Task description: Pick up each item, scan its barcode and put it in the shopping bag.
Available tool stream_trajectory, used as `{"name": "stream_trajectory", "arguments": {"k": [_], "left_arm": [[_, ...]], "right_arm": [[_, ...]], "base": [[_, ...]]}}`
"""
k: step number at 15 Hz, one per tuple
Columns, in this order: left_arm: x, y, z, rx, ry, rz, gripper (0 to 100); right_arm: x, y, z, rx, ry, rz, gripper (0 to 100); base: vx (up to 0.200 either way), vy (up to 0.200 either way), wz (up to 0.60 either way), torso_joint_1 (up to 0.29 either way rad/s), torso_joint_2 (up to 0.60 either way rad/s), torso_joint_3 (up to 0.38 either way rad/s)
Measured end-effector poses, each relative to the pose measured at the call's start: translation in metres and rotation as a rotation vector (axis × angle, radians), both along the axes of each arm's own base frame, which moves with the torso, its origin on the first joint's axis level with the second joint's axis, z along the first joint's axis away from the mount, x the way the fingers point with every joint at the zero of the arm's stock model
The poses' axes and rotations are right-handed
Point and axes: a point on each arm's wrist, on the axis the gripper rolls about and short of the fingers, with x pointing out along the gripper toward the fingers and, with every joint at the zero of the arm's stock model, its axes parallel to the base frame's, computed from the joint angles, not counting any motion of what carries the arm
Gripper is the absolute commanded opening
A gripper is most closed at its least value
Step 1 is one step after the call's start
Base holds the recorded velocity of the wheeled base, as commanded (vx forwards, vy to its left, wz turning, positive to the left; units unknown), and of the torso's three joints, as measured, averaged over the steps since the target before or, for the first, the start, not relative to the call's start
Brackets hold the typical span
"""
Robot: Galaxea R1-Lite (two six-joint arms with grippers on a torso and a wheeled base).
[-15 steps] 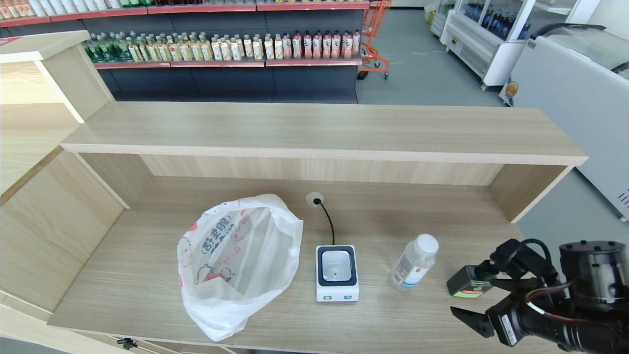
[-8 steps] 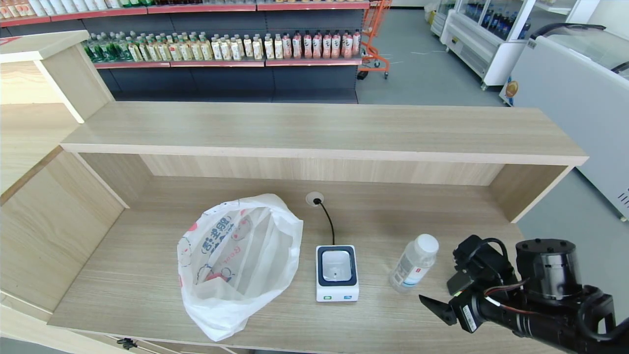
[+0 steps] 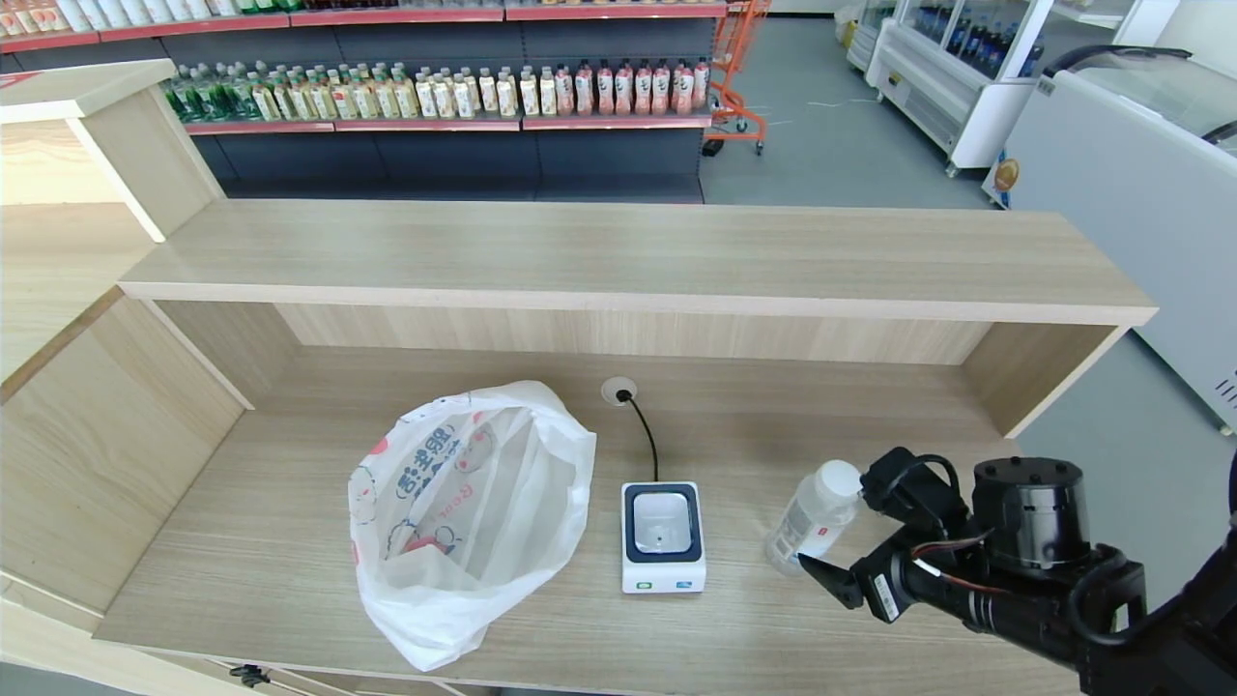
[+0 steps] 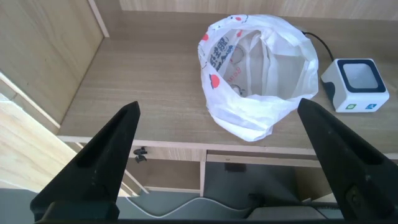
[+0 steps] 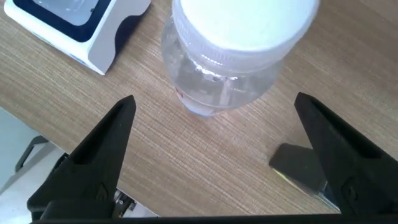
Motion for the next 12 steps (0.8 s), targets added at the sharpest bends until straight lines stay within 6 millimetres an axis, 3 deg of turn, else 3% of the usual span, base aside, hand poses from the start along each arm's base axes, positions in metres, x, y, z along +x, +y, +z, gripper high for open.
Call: {"name": "stream_trajectory", "arguments": {"k": [9,12], "left_arm": [[0.000,0.000,0.000,0.000,0.000,0.000,100],[0.000,0.000,0.000,0.000,0.000,0.000,100]], "right_arm": [[0.015,0.018,-0.017,0.022,-0.038,0.041,100],[0.030,0.028,-0.020,0.039,-0.067,0.051,100]], "base": [[0.000,0.000,0.00,0.000,0.00,0.000],[0.000,0.000,0.00,0.000,0.00,0.000]]}}
